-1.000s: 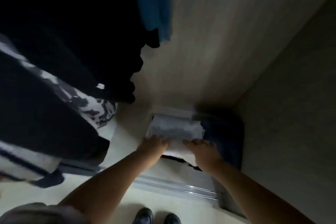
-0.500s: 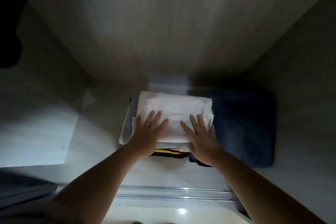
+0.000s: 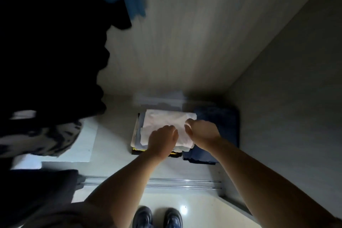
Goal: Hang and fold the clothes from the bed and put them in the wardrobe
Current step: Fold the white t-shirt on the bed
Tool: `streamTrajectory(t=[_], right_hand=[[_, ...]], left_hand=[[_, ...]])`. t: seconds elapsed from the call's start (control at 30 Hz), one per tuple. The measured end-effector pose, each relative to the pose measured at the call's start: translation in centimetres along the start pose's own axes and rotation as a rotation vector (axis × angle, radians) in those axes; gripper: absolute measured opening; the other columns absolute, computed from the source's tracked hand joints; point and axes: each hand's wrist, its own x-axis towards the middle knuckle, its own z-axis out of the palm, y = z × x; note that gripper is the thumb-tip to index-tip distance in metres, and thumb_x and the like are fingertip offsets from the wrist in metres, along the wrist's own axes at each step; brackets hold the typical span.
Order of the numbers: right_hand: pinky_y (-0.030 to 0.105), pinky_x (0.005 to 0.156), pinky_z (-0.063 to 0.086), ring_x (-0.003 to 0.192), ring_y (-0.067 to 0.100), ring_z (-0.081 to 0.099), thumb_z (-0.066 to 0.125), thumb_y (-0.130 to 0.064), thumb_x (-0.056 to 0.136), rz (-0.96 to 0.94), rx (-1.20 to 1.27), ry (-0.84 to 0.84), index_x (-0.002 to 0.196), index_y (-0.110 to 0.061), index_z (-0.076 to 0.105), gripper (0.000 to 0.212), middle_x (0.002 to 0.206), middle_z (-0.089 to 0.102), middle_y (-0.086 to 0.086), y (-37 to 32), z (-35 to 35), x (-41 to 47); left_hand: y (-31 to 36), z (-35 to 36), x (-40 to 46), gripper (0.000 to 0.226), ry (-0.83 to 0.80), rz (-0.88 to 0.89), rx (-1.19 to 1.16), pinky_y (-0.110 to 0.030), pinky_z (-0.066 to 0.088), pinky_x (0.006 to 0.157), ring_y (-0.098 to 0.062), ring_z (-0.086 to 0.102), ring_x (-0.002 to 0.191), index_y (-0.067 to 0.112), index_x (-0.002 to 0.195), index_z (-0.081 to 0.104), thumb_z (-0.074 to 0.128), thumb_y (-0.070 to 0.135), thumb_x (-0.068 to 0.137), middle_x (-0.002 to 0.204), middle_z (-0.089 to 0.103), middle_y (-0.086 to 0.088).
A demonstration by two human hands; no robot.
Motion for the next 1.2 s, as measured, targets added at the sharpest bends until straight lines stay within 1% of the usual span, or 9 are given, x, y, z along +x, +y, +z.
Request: streamTrajectory(t=[0.13, 0.23, 0.37, 0.5, 0.63, 0.8, 0.9, 1.07, 1.2], right_hand=[[0.028, 0.060, 0.036, 0.092, 0.028, 0.065, 0.029, -0.039, 0.102, -0.020, 0.022, 0.122, 0.118, -0.017, 0.056, 0.038, 0.103, 0.068, 0.009, -2.0, -8.6, -4.6], [0.029, 0.062, 0.041, 0.089, 0.029, 0.065, 0.031, -0.034, 0.101, -0.017, 0.051, 0.170, 0.107, -0.015, 0.060, 0.036, 0.099, 0.069, 0.010, -3.7, -14.0, -8.4], [0.030, 0.064, 0.044, 0.083, 0.029, 0.065, 0.032, -0.032, 0.101, 0.038, 0.110, 0.240, 0.097, -0.014, 0.064, 0.037, 0.092, 0.069, 0.011, -5.3, -19.3, -13.4], [0.033, 0.065, 0.043, 0.086, 0.032, 0.064, 0.035, -0.033, 0.100, 0.122, 0.140, 0.323, 0.096, -0.016, 0.065, 0.035, 0.093, 0.069, 0.011, -5.6, -22.0, -18.5], [0.032, 0.065, 0.041, 0.087, 0.031, 0.063, 0.036, -0.034, 0.098, 0.259, 0.184, 0.351, 0.100, -0.019, 0.064, 0.032, 0.097, 0.068, 0.008, -4.9, -23.2, -23.4], [0.029, 0.058, 0.034, 0.072, 0.025, 0.052, 0.036, -0.035, 0.096, 0.442, 0.217, 0.369, 0.089, -0.023, 0.058, 0.026, 0.093, 0.067, 0.003, -6.7, -22.6, -28.8], [0.029, 0.062, 0.036, 0.081, 0.029, 0.059, 0.037, -0.032, 0.093, 0.531, 0.202, 0.405, 0.090, -0.022, 0.059, 0.025, 0.094, 0.067, 0.003, -8.9, -21.1, -32.4], [0.030, 0.066, 0.039, 0.092, 0.033, 0.062, 0.038, -0.029, 0.093, 0.723, 0.224, 0.377, 0.095, -0.020, 0.060, 0.024, 0.101, 0.067, 0.008, -9.2, -18.5, -42.0], [0.031, 0.069, 0.041, 0.096, 0.031, 0.063, 0.039, -0.032, 0.097, 0.942, 0.260, 0.389, 0.097, -0.019, 0.061, 0.026, 0.105, 0.067, 0.009, -6.8, -15.7, -52.8]], left_hand=[[4.7, -8.6, -2.9, 0.033, 0.088, -0.022, -0.050, -0.030, 0.044, 0.062, -0.020, 0.061, 0.079, 0.015, 0.092, 0.058, 0.031, 0.031, 0.102, 0.087, 0.065, -0.002], [7.2, -14.7, -5.5, 0.032, 0.149, -0.034, -0.020, -0.023, 0.023, 0.046, -0.016, 0.047, 0.061, 0.020, 0.076, 0.047, 0.032, 0.029, 0.102, 0.068, 0.052, 0.001], [9.5, -20.9, -8.6, 0.038, 0.176, -0.025, 0.011, -0.026, 0.034, 0.058, -0.028, 0.059, 0.072, 0.017, 0.079, 0.060, 0.033, 0.031, 0.101, 0.076, 0.063, -0.011], [11.6, -25.4, -11.3, 0.035, 0.170, 0.015, -0.007, -0.031, 0.039, 0.066, -0.031, 0.061, 0.086, 0.018, 0.078, 0.056, 0.033, 0.032, 0.100, 0.095, 0.067, -0.013], [14.0, -29.0, -13.8, 0.033, 0.155, 0.142, 0.043, -0.030, 0.037, 0.064, -0.030, 0.060, 0.086, 0.018, 0.081, 0.053, 0.032, 0.032, 0.101, 0.093, 0.064, -0.012], [15.1, -30.1, -18.1, 0.035, 0.115, 0.326, 0.064, -0.029, 0.031, 0.057, -0.025, 0.054, 0.071, 0.016, 0.074, 0.050, 0.034, 0.033, 0.101, 0.073, 0.052, -0.002], [15.8, -29.8, -20.1, 0.035, 0.039, 0.462, 0.071, -0.029, 0.030, 0.056, -0.020, 0.048, 0.069, 0.014, 0.071, 0.047, 0.037, 0.029, 0.100, 0.077, 0.050, -0.002], [22.1, -26.4, -24.6, 0.042, -0.096, 0.632, 0.077, -0.033, 0.030, 0.056, -0.027, 0.043, 0.063, 0.015, 0.061, 0.030, 0.038, 0.032, 0.098, 0.060, 0.040, 0.002], [30.1, -21.7, -30.2, 0.040, -0.212, 0.838, 0.122, -0.032, 0.033, 0.061, -0.035, 0.055, 0.079, 0.016, 0.060, 0.033, 0.038, 0.033, 0.096, 0.076, 0.057, -0.008]])
